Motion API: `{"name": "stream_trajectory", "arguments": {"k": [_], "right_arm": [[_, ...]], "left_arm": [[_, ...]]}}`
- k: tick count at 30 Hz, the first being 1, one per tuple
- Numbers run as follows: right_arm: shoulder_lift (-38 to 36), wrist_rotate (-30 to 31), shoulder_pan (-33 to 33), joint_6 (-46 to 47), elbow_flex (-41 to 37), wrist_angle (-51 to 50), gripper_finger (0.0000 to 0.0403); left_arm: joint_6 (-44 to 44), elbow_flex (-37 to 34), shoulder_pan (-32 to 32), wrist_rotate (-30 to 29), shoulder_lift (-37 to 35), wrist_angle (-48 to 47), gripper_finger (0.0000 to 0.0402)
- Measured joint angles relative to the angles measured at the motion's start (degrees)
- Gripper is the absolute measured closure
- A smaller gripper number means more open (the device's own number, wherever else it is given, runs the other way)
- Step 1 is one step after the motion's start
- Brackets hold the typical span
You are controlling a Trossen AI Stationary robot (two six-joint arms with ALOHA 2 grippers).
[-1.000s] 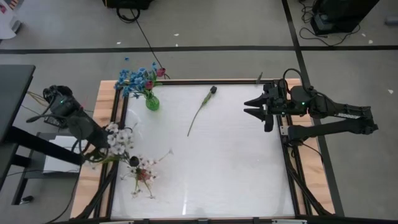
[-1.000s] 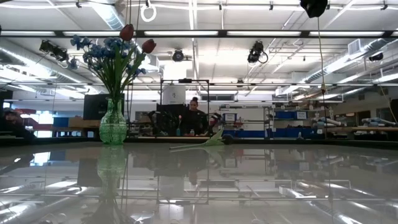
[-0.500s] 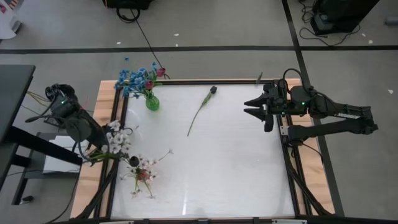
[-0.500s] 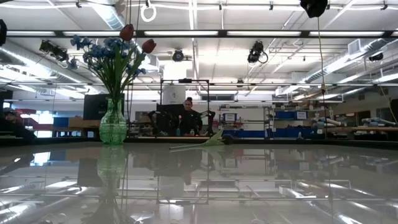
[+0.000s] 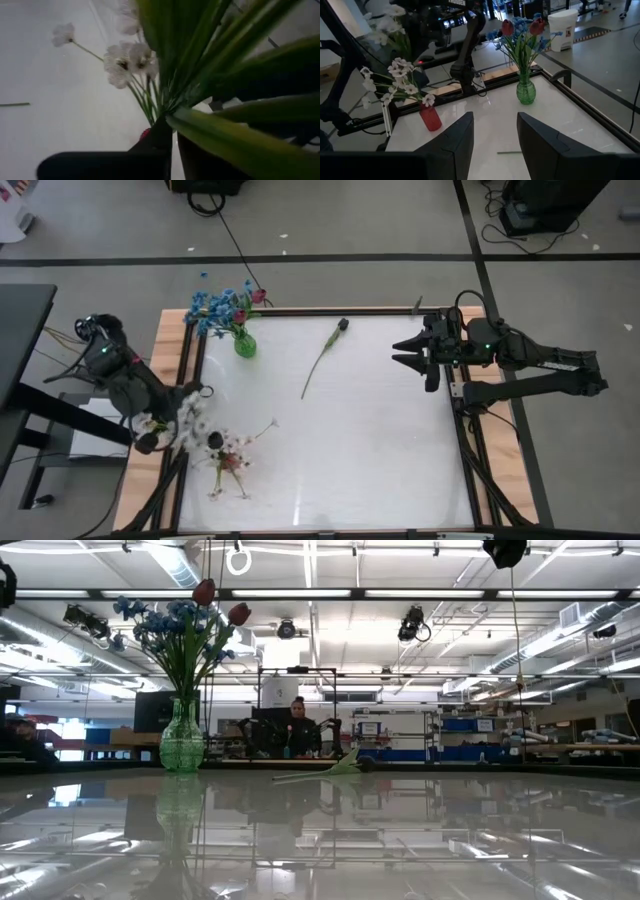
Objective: Sort flowers into vase by color
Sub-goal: Put the white flower into the red vase, then put the black flower into the red vase
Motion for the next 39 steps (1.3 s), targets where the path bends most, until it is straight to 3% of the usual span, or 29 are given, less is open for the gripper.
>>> {"name": "stream_trajectory", "arguments": {"k": [7,19,24,29,39], "right_arm": [[0.0,0.0,0.0,0.0,0.0,0.0,0.0243],[0.0,0.0,0.0,0.0,0.0,0.0,0.0243],[0.0,0.0,0.0,0.0,0.0,0.0,0.0243],[0.0,0.0,0.0,0.0,0.0,0.0,0.0243],[0.0,0.0,0.0,0.0,0.0,0.0,0.0243]], "left_arm": [[0.1,-0.5,-2.9,-2.5,1.6,1.7,0.0387],[-3.1,-13.9,-3.3,-2.6,-0.3,12.7,0.0386],[-3.3,-15.3,-3.3,-2.6,0.2,15.4,0.0376],[-1.5,-15.3,-3.3,-2.5,1.7,19.0,0.0318],[-1.4,-12.1,-6.9,-1.4,3.5,19.0,0.0144]]}}
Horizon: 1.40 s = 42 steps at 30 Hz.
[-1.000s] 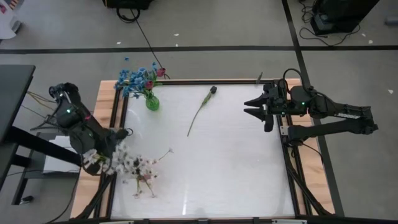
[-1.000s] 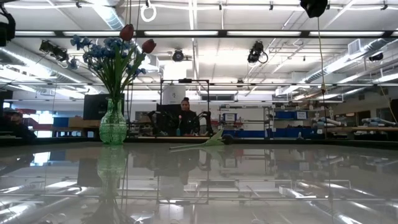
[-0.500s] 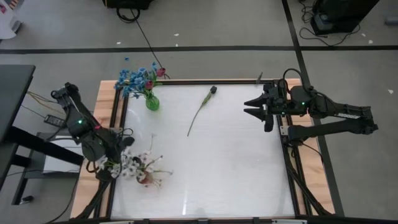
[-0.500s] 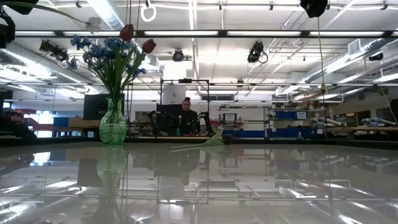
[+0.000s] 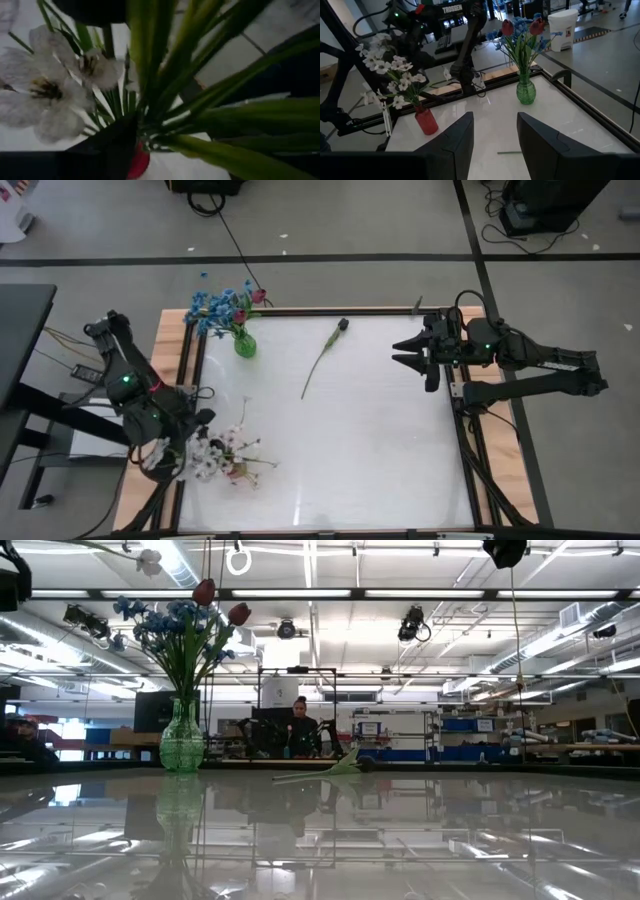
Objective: Sort flowers into vase by color
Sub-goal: Put the black flower into the red vase
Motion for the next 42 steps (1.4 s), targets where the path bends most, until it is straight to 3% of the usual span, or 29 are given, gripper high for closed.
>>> {"name": "stream_trajectory", "arguments": {"k": [6,17,20,24,31,37,42], "right_arm": [[0.0,0.0,0.0,0.0,0.0,0.0,0.0243],[0.0,0.0,0.0,0.0,0.0,0.0,0.0243],[0.0,0.0,0.0,0.0,0.0,0.0,0.0243],[0.0,0.0,0.0,0.0,0.0,0.0,0.0243],[0.0,0.0,0.0,0.0,0.0,0.0,0.0243],[0.0,0.0,0.0,0.0,0.0,0.0,0.0243],[0.0,0.0,0.0,0.0,0.0,0.2,0.0243]], "left_arm": [[-2.4,5.8,-2.9,0.1,0.3,-10.9,0.0091],[-6.7,21.6,-6.4,-1.7,2.8,-35.8,0.0088],[-6.8,26.5,-6.3,-5.4,3.4,-41.2,0.0088],[-6.7,33.9,-6.3,-14.7,4.7,-49.3,0.0095],[-4.1,41.7,-1.3,-28.0,5.8,-49.3,0.0128],[0.7,44.3,7.7,-31.8,8.4,-47.9,0.0133],[6.1,44.3,17.7,-32.0,12.9,-38.9,0.0134]]}}
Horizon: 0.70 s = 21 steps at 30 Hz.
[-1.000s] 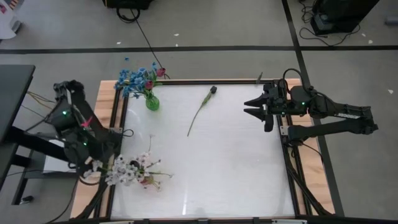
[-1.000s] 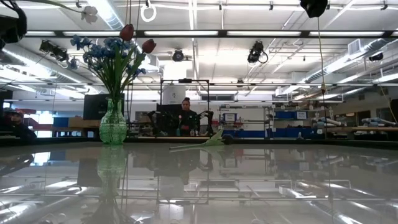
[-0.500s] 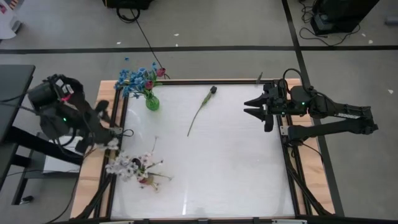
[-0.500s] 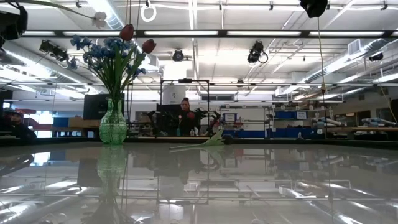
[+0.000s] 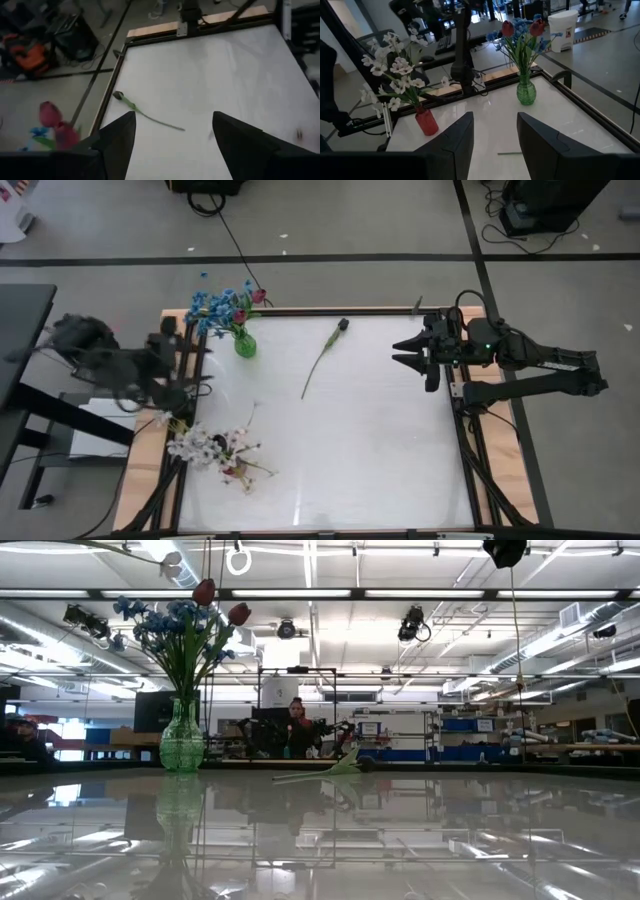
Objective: Sort flowers into vase by color
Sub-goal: Put the black flower into the red vase
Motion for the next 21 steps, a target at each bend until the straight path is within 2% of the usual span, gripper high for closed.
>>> {"name": "stream_trajectory", "arguments": {"k": [8,15,21], "right_arm": [[0.0,0.0,0.0,0.0,0.0,0.8,0.0243],[0.0,0.0,0.0,0.0,0.0,1.8,0.0243],[0.0,0.0,0.0,0.0,0.0,2.2,0.0243]], "left_arm": [[3.3,0.0,14.6,7.3,11.7,13.9,0.0134],[4.4,-0.1,28.0,16.7,23.2,24.8,0.0134],[1.2,-0.1,37.4,21.0,34.7,35.0,0.0134]]}}
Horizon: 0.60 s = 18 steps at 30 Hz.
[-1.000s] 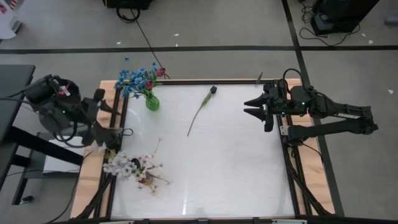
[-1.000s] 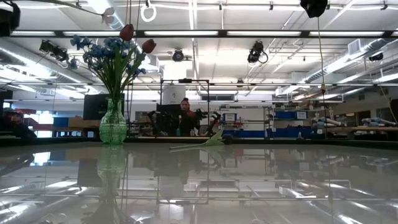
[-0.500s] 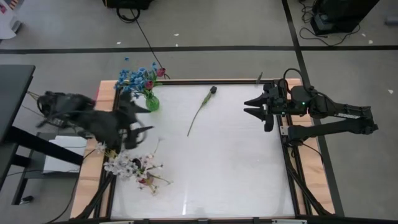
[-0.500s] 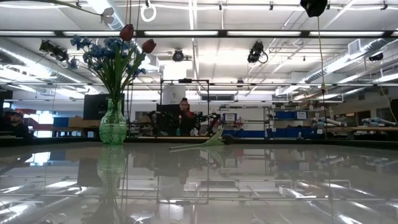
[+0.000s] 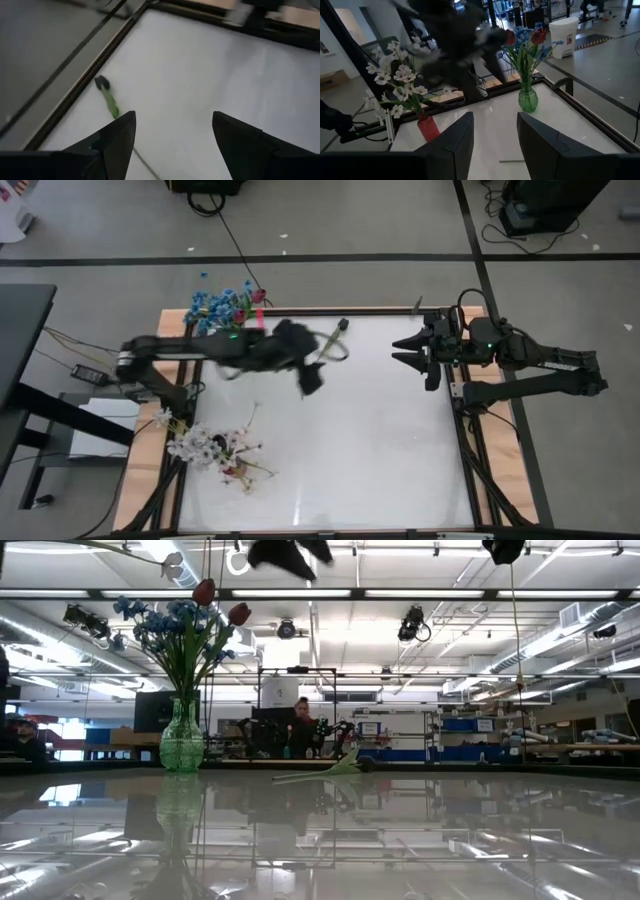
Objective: Sort flowers into vase by color
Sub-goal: Put the black flower into the red vase
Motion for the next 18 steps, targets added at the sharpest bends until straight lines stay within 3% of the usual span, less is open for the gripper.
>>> {"name": "stream_trajectory", "arguments": {"k": [15,18], "right_arm": [[0.0,0.0,0.0,0.0,0.0,0.0,0.0243],[0.0,0.0,0.0,0.0,0.0,0.0,0.0243]], "left_arm": [[-8.0,-0.1,16.1,8.6,25.7,4.5,0.0134],[-9.6,-0.1,18.4,14.3,28.0,6.1,0.0134]]}}
